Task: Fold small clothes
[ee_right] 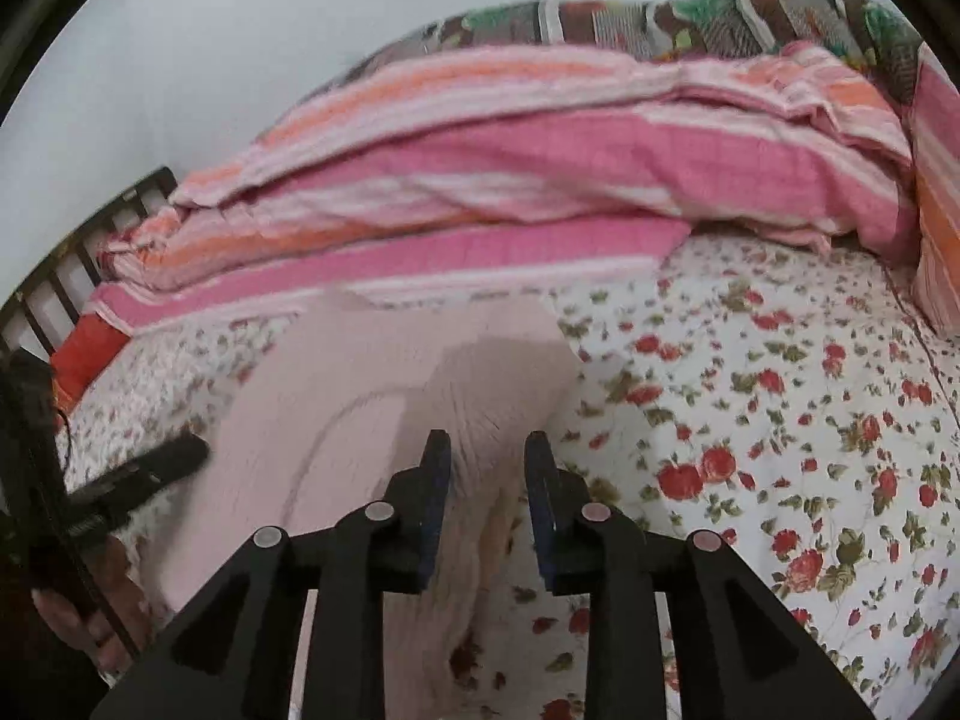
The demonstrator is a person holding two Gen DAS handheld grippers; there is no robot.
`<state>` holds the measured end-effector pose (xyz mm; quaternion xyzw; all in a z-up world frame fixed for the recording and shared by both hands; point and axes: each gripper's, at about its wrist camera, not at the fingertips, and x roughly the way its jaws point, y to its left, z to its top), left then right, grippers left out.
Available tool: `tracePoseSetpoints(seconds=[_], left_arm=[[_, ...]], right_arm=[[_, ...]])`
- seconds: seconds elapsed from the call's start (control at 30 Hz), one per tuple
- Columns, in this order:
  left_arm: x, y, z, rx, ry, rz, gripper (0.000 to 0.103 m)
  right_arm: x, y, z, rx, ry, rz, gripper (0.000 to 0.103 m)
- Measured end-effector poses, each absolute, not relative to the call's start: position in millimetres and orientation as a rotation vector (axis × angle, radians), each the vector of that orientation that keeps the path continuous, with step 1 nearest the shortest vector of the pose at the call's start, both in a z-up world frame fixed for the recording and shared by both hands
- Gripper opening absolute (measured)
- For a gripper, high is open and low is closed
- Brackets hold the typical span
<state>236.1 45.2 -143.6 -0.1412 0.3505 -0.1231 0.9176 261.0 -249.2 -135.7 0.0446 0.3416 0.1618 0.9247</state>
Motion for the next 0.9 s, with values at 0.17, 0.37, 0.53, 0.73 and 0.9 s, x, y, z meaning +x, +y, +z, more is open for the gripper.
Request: tracePoseSetpoints(seconds=[0.17, 0.37, 0.53, 0.73, 0.9], left_arm=[[236.4, 39.5, -144.2, -0.264, 0.723, -0.229, 0.064], [234.4, 34.4, -144.8, -0.22, 0.716, -0.202, 0.068], [232.8, 30.8, -145.5, -0.176, 0.705, -0.184, 0.071], [231.6, 31.4, -146.3, -0.173, 0.701, -0.179, 0.074], [231.3, 30.9, -147.1, -0.165, 0.697, -0.17, 0.075]], right_arm=[[248.9, -235.9, -128.0, 0.067, 0.616, 0.375, 0.036], [258.3, -217.0, -153.1, 0.001, 0.694, 0.321, 0.039], [260.3, -214.7, -163.8, -0.03, 0.711, 0.288, 0.039], [266.2, -225.2, -172.9, 0.025, 0.738, 0.291, 0.052], [273.3, -236.2, -179.5, 0.112, 0.77, 0.326, 0.057]])
